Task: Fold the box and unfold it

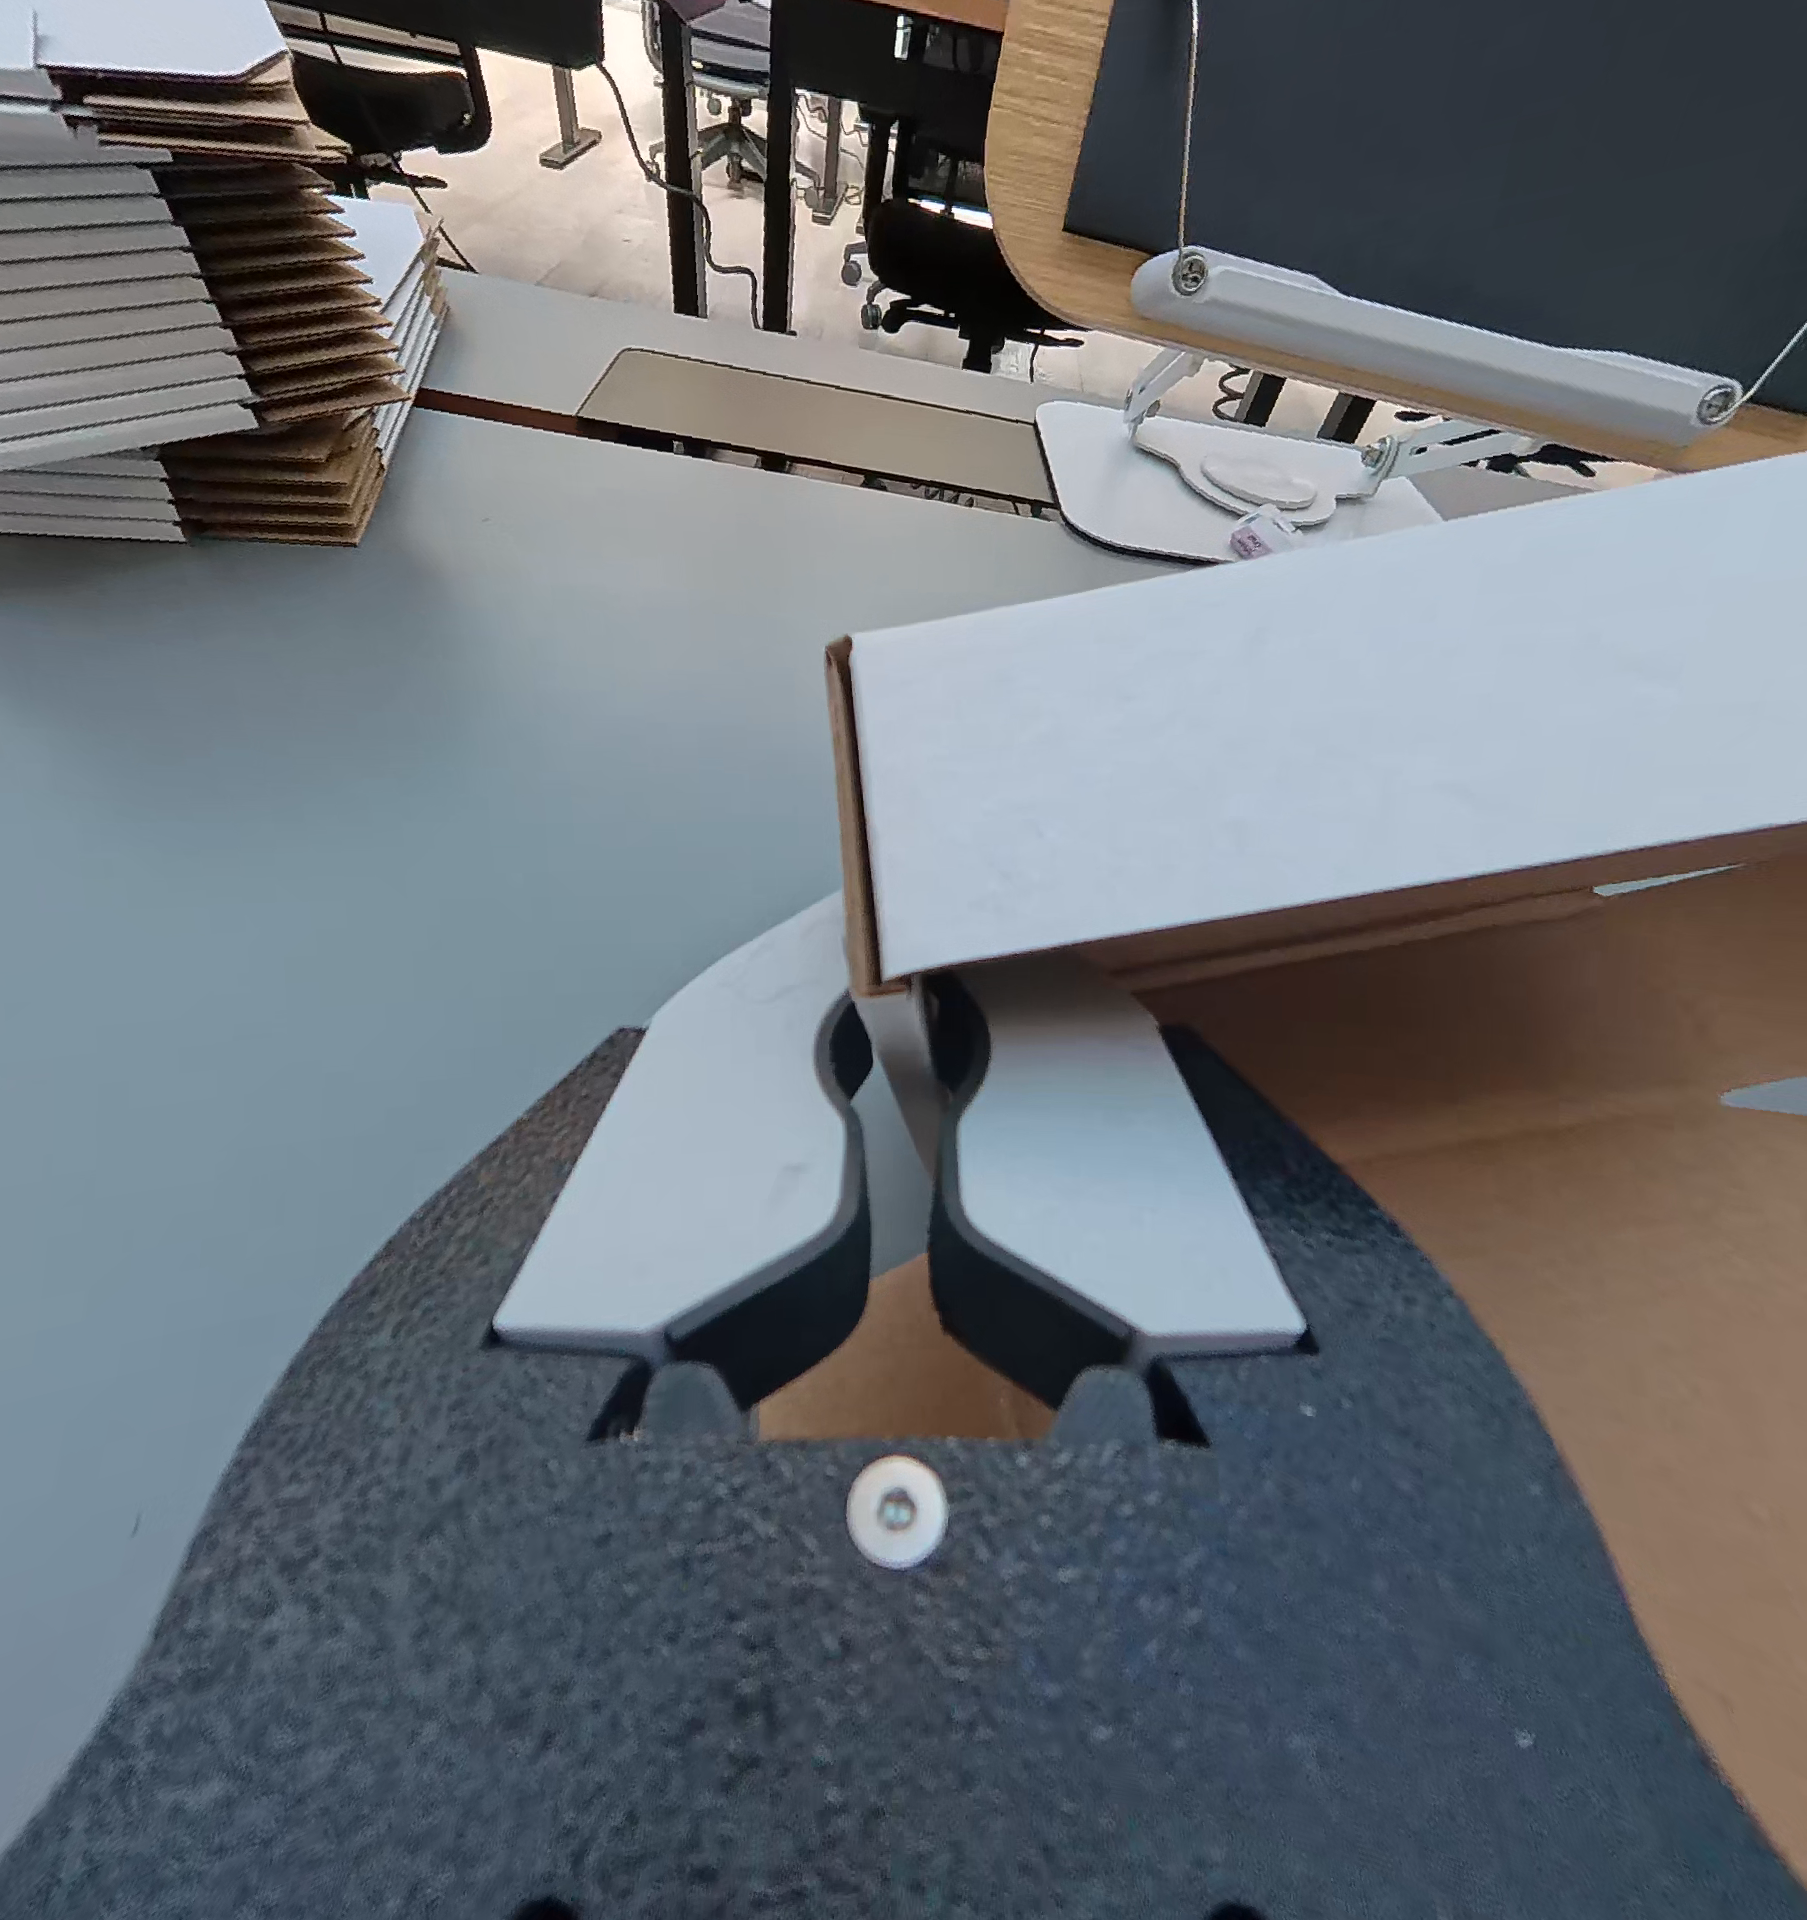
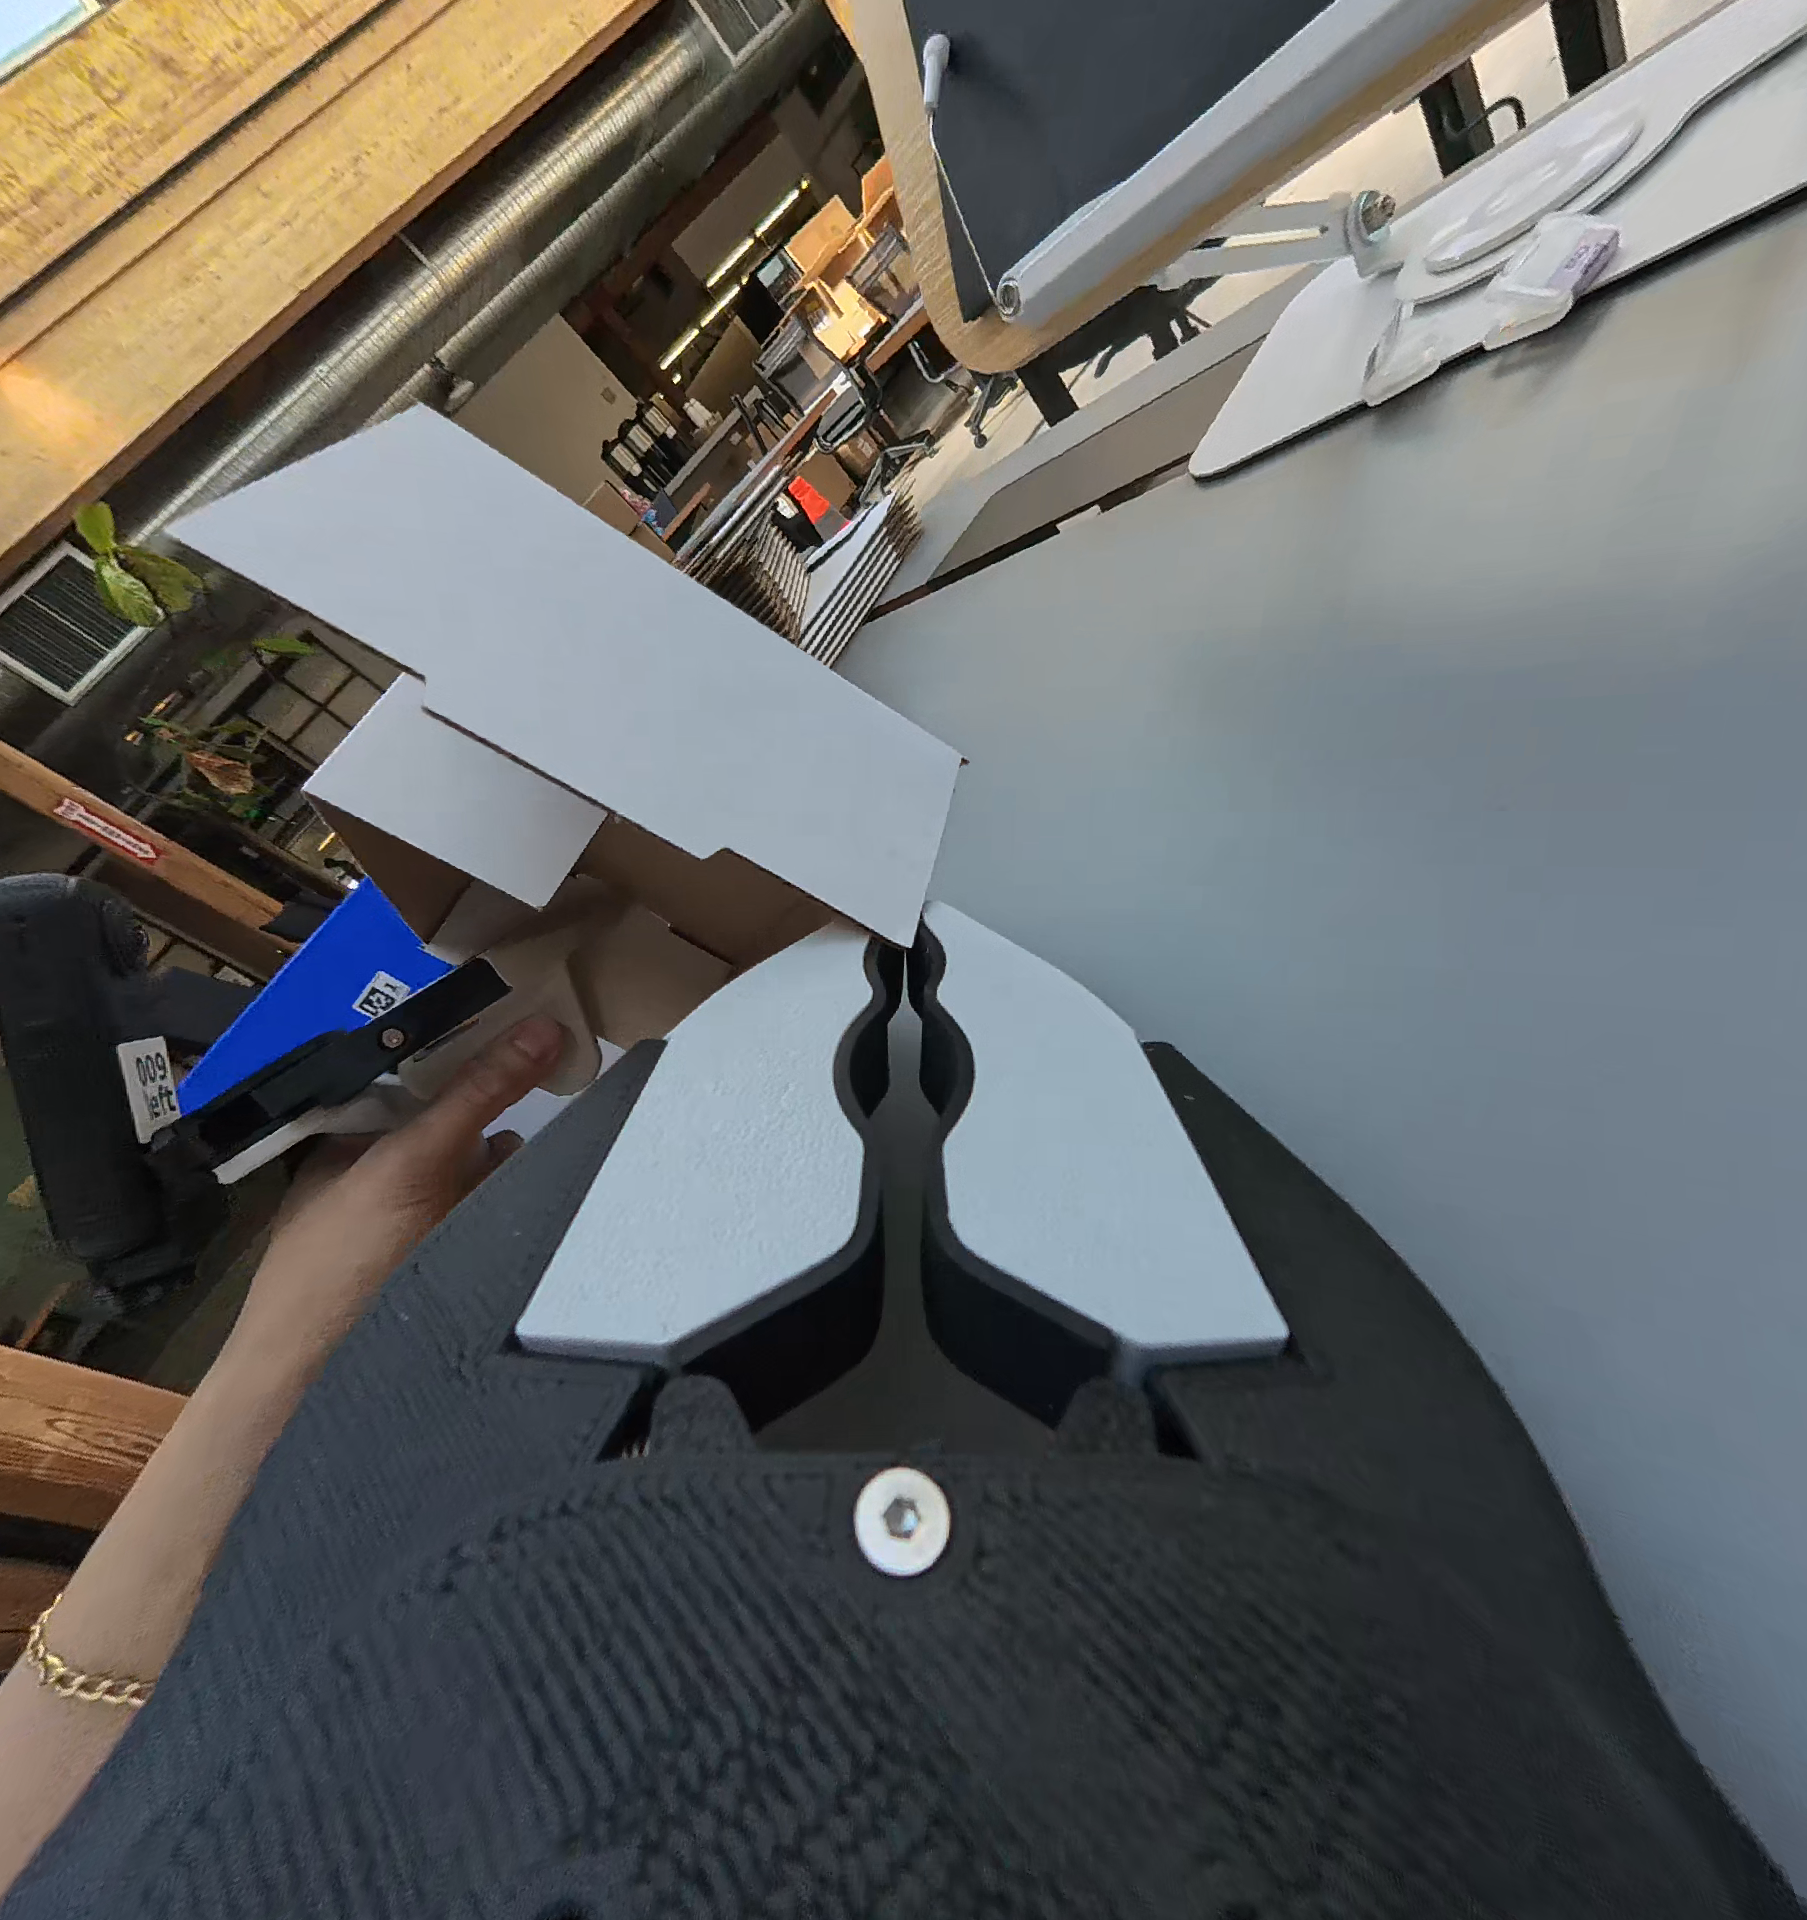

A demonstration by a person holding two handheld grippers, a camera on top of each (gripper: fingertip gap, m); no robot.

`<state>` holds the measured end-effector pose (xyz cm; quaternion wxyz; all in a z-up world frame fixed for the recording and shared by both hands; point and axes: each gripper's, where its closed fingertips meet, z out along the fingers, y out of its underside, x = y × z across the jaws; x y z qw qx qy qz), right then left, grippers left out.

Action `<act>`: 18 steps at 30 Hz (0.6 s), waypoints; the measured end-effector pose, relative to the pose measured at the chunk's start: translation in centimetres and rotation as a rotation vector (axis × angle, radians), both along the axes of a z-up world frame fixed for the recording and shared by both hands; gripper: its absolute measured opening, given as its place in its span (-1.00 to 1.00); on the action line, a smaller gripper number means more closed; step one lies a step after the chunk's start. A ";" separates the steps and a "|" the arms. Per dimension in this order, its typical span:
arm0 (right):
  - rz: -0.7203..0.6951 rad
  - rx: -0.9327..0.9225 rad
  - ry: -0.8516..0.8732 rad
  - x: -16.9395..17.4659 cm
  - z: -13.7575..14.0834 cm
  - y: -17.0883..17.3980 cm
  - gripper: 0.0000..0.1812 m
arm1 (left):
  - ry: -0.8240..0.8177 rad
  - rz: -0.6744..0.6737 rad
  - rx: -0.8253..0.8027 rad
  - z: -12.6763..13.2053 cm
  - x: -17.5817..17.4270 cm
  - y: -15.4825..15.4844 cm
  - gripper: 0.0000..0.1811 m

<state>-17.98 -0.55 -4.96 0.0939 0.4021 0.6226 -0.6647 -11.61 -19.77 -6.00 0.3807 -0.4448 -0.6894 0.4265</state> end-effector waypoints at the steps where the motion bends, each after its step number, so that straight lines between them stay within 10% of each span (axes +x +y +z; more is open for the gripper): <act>1: 0.001 0.012 0.022 0.0 0.1 0.0 -0.99 | -0.001 -0.001 0.002 0.0 0.0 0.0 -0.93; 18: -0.073 -0.084 0.067 0.6 1.6 -0.8 -1.00 | 0.049 0.027 0.025 0.6 0.4 -0.4 -0.92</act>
